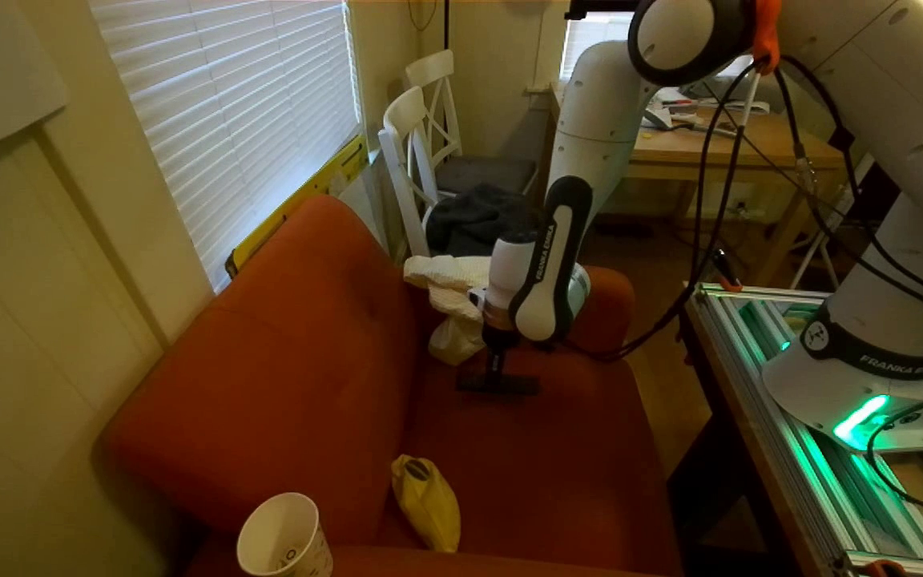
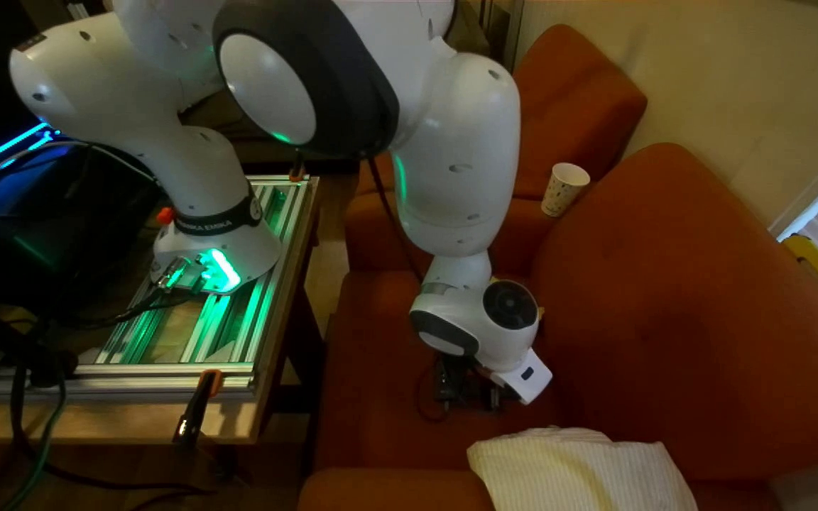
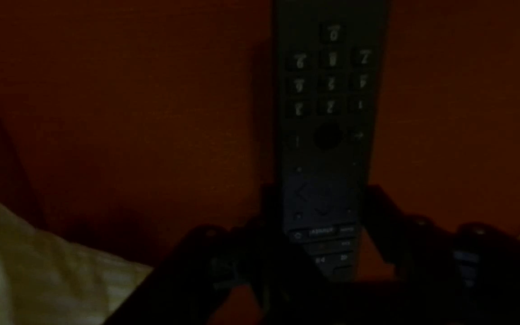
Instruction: Put the yellow towel on the right armrest then put the remote control on the seat.
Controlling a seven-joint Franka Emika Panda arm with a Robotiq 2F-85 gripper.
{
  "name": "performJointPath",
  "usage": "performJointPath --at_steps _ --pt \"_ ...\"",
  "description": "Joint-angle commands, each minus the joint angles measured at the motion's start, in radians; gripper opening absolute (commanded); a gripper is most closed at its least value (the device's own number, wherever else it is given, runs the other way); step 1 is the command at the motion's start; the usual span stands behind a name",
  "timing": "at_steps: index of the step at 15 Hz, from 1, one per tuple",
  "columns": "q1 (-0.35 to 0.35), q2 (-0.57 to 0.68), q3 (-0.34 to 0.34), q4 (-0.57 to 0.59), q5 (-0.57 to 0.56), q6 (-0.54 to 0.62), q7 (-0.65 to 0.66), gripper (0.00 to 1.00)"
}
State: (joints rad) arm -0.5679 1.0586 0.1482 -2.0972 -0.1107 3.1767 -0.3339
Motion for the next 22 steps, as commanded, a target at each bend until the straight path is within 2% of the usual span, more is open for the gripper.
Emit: performJointPath --at_steps 1,5,8,15,22 --pt "0.028 0.031 -0.015 0.047 -0.005 -0.006 0.047 0.77" --pt "0.041 0.007 -0.019 0.036 -0.006 -0.003 0.062 0.99" --pt "0.047 -0.023 -0.017 0.018 -0.005 -0.019 0.067 1.0" --pt "0.162 -0.125 -0.099 -0.038 0.026 -0.072 0.159 1.0" --pt "0.153 -0.257 -0.083 -0.117 0.026 -0.188 0.146 1.0"
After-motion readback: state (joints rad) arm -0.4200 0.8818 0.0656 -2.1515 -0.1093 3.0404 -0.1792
